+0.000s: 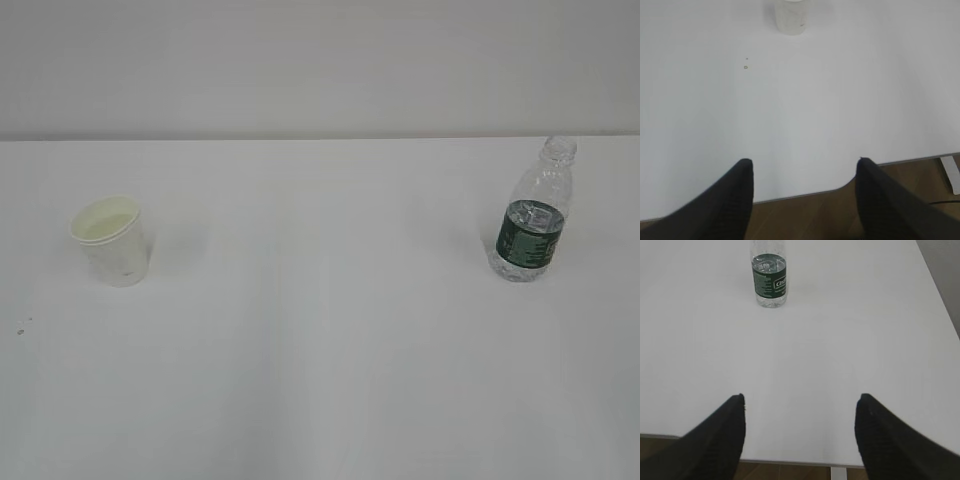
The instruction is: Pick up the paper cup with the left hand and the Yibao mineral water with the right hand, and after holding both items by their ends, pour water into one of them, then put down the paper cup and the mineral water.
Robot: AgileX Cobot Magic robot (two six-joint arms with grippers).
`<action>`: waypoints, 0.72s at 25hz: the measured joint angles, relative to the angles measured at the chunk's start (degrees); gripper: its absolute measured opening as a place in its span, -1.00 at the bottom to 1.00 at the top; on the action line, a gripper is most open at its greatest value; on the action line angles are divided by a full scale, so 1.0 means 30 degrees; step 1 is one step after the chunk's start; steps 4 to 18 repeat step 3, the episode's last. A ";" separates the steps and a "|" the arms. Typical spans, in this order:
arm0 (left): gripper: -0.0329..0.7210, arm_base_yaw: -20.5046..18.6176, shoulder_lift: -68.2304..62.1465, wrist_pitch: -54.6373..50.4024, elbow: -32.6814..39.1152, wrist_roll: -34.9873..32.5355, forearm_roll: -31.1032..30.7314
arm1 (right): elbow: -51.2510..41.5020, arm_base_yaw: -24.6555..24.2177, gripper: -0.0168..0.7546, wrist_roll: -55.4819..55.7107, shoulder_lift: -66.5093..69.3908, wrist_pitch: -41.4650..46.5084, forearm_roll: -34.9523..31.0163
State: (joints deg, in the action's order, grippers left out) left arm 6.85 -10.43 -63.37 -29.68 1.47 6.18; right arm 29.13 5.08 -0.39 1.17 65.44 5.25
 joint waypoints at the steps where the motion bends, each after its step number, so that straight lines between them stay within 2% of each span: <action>1: 0.30 0.0000 0.0000 0.0000 0.0000 0.0000 0.0000 | 0.0000 0.0000 0.39 0.0000 0.0000 0.0000 0.0000; 18: 0.30 0.0000 0.0000 0.0000 0.0000 0.0000 0.0000 | 0.0000 0.0000 0.39 0.0000 0.0000 0.0000 0.0000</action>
